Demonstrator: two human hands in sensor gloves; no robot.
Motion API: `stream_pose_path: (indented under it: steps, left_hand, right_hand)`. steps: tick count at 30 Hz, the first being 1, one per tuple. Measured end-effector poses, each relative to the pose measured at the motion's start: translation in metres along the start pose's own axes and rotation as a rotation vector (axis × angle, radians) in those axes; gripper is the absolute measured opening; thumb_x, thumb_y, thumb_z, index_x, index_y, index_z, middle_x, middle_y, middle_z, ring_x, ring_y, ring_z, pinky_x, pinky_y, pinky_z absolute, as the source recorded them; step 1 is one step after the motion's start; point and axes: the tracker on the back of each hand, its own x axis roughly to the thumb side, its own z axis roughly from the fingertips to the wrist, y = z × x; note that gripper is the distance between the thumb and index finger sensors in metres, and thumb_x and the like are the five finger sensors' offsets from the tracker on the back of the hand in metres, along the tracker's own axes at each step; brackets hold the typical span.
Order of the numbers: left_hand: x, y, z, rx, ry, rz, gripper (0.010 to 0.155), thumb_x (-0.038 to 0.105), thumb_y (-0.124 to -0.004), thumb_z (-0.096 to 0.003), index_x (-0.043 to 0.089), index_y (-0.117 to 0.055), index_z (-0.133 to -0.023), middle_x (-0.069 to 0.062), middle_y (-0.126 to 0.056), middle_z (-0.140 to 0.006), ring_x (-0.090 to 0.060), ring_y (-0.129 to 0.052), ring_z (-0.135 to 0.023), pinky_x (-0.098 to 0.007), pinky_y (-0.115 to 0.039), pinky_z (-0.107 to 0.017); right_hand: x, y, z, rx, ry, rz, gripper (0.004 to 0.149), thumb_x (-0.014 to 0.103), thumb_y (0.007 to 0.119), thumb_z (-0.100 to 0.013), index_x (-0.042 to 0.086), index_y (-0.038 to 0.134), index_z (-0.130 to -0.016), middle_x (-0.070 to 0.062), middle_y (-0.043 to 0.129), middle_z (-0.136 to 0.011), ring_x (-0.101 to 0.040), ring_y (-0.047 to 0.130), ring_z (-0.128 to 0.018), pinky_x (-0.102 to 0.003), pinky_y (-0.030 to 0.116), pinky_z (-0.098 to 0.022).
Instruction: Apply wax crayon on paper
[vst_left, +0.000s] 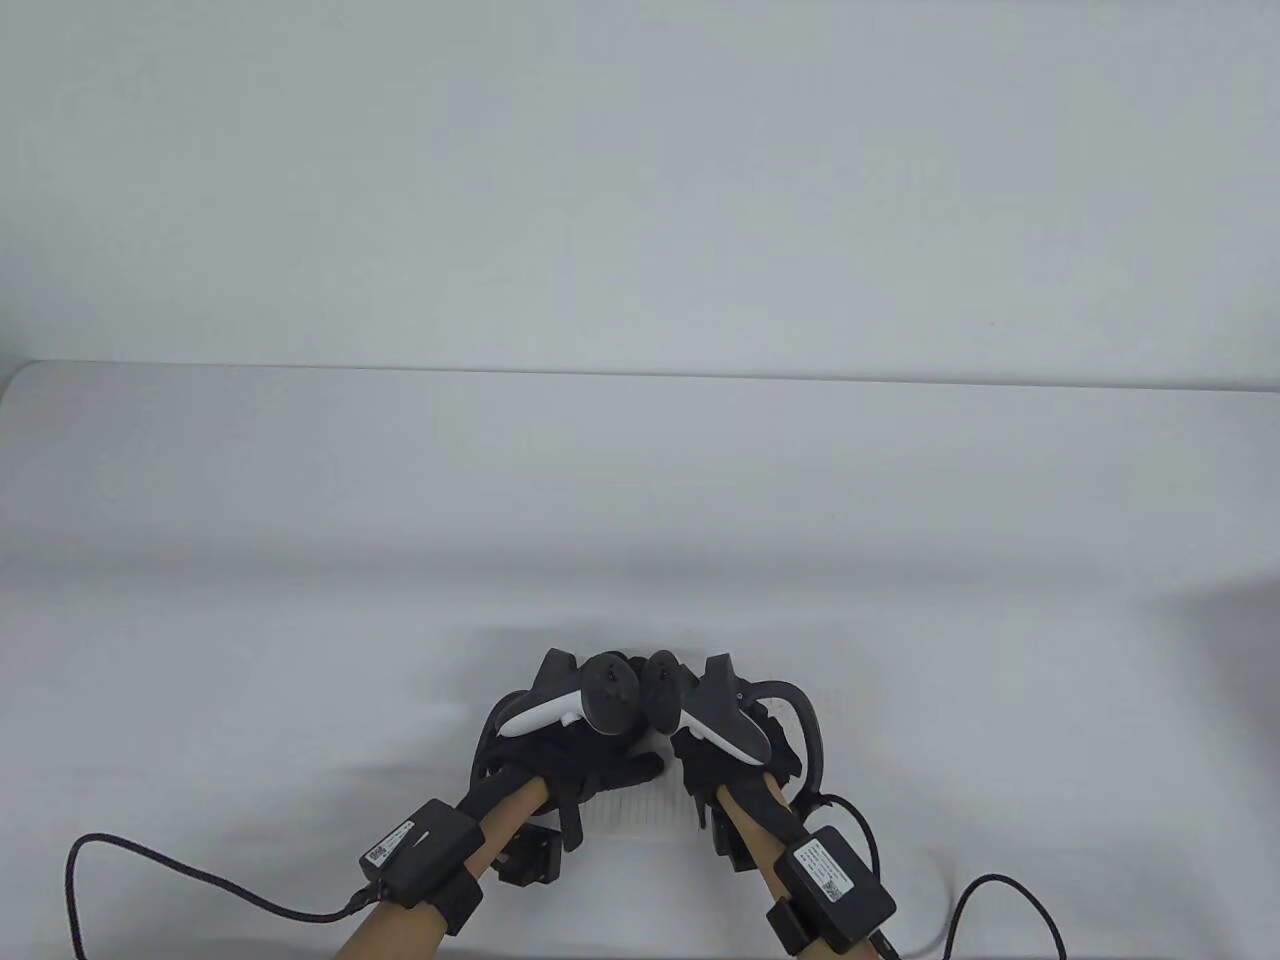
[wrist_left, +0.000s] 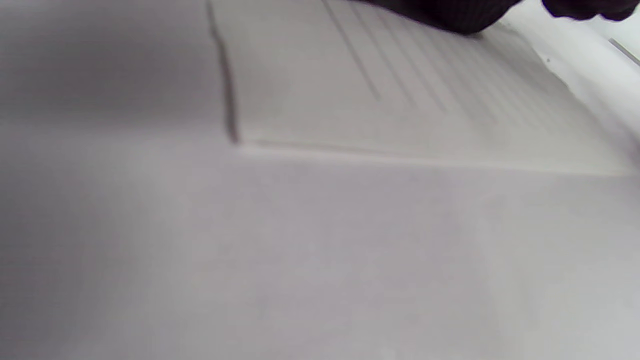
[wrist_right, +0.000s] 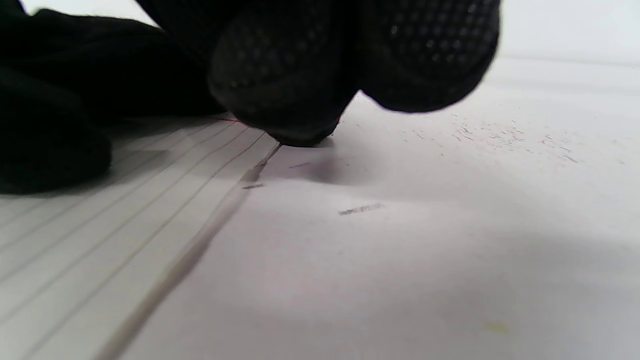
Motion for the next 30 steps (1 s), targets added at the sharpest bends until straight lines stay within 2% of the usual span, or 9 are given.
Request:
stream_pose_path:
  steps: [9,18,30]
  left_hand:
    - [0.000,0.000,0.000,-0.001,0.000,-0.002,0.077,0.060,-0.051,-0.0565,0.047,0.005,-0.107,0.022,0.017,-0.113,-0.011,0.022,-0.107,-0.050,0.020,-0.070]
    - [0.000,0.000,0.000,-0.001,-0.001,0.002,0.077,0.060,-0.051,-0.0564,0.047,0.005,-0.107,0.022,0.018,-0.113,-0.010,0.023,-0.107,-0.050,0.020,-0.070]
    - [0.000,0.000,0.000,0.000,-0.001,0.000,0.077,0.060,-0.051,-0.0565,0.046,0.005,-0.107,0.022,0.018,-0.113,-0.011,0.023,-0.107,-0.050,0.019,-0.070]
  right_hand:
    - [-0.001,-0.002,0.000,0.053,0.011,-0.042,0.040,0.027,0.074,-0.053,0.015,0.076,-0.091,-0.010,0.090,-0.075,-0.005,0.094,-0.030,-0.030,0.085,-0.026]
    - [-0.006,-0.005,0.003,0.274,0.016,-0.141,0.040,0.026,0.074,-0.054,0.012,0.075,-0.092,-0.012,0.090,-0.074,-0.005,0.094,-0.028,-0.030,0.085,-0.024]
    - [0.000,-0.003,0.010,0.484,-0.013,-0.106,0.040,0.025,0.075,-0.054,0.010,0.074,-0.091,-0.013,0.091,-0.072,-0.004,0.094,-0.027,-0.029,0.085,-0.023]
